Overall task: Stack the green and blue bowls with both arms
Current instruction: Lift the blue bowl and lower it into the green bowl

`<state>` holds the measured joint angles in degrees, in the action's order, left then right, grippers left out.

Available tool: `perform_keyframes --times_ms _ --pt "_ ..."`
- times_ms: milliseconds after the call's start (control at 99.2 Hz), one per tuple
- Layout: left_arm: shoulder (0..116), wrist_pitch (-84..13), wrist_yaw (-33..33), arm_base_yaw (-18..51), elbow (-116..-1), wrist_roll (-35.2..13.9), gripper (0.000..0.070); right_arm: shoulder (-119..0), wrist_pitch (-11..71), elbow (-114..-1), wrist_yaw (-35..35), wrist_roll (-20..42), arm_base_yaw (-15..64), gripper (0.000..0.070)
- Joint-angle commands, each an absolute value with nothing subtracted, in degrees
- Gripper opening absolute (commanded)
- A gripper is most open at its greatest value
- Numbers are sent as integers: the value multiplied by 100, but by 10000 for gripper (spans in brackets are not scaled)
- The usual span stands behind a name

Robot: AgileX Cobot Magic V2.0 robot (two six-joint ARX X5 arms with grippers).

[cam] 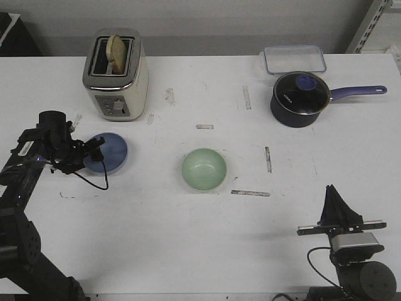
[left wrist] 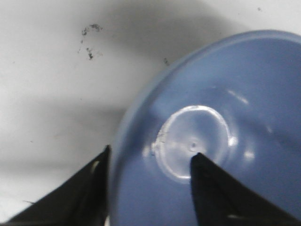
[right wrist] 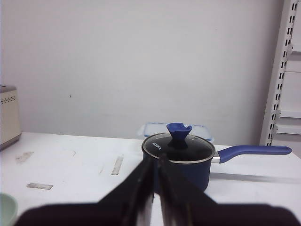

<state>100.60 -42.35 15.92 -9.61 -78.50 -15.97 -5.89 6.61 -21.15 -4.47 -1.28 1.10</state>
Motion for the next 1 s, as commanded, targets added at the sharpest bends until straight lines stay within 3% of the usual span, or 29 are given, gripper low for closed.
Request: perform_keyframes --times_ms 0,101,434,696,988 --pt "10141 -4185 1588 -974 -7968 -1549 53 -565 604 -2141 -447 -156 117 6" --pt "10084 -4224 1590 -961 -7983 -1570 0 -565 604 -2141 -447 -156 117 6" --pt "9690 -5555 1638 -75 -9325 -1592 0 -565 604 -2141 -447 -156 117 6" --pt "9900 -5470 1638 1385 -10075 -2053 0 -565 604 -2141 -447 -156 117 6" --pt "10243 -4746 1636 2803 -10099 -2436 1 -565 604 -2141 -447 -156 117 6"
